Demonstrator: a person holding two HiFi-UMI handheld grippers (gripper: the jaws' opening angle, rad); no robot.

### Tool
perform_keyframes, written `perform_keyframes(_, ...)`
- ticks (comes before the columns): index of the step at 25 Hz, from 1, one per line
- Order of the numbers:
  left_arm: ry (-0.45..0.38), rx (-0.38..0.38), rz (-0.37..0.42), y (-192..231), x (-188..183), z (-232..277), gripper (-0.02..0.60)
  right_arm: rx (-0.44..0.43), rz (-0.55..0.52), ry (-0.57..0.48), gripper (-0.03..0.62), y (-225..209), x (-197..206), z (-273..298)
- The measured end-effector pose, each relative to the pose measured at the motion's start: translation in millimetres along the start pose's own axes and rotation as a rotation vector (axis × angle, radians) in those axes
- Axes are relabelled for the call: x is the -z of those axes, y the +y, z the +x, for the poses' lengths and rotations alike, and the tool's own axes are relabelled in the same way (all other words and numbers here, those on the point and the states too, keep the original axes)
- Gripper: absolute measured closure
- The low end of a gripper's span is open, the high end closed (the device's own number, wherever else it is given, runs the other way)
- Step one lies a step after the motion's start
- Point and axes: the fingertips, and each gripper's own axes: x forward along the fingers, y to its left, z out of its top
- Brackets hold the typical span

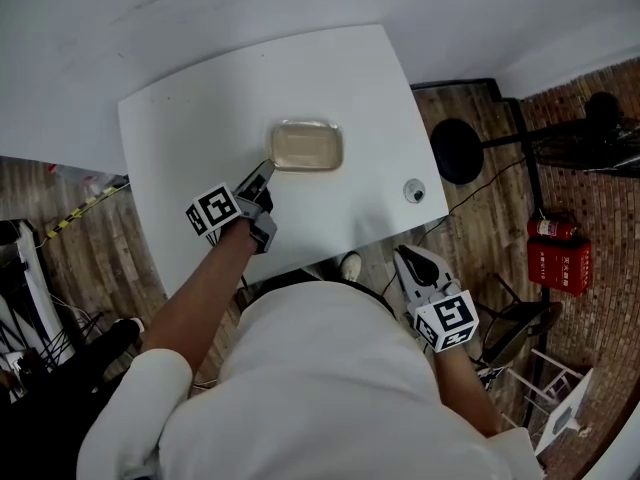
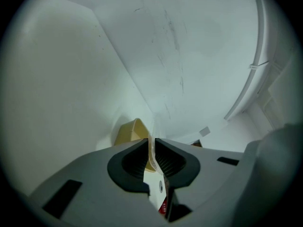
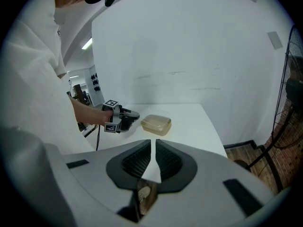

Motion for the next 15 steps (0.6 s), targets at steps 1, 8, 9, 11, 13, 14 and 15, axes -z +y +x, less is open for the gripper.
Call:
perform_keyframes(1,-0.006,0.016,-0.009,-4,-1,0,0.527,0.001,-0.001,-0.001,0.554,0,1,0)
perform_keyframes(8,-0.031,0.094,-0.049,-35,3,-8,0.528,-0.005,-0.006,-0.022,0.562,2,5,-6)
perform_keyframes(9,-0.035,0.104,-0.051,-40,4,-9,0.528,-0.007,-0.007,-0.028,0.565,2,5,-7)
perform_keyframes(11,-0.044,0.122,-0.053,-51,6,-11,0.528,-0.014,-0.013,-0.044,0.571,0,5,-8)
perform_keyframes(13,-0.057,0.135,-0.047,-62,8,-16,0.528,-0.028,-0.023,-0.059,0.585,-1,5,-9)
perform_keyframes(14,-0.066,0.141,-0.043,-68,9,-19,0.528,-0.039,-0.029,-0.064,0.586,-1,5,-10)
perform_keyframes(15,-0.078,0.147,-0.04,-75,10,-22,0.528,-0.054,-0.037,-0.067,0.586,-1,5,-11)
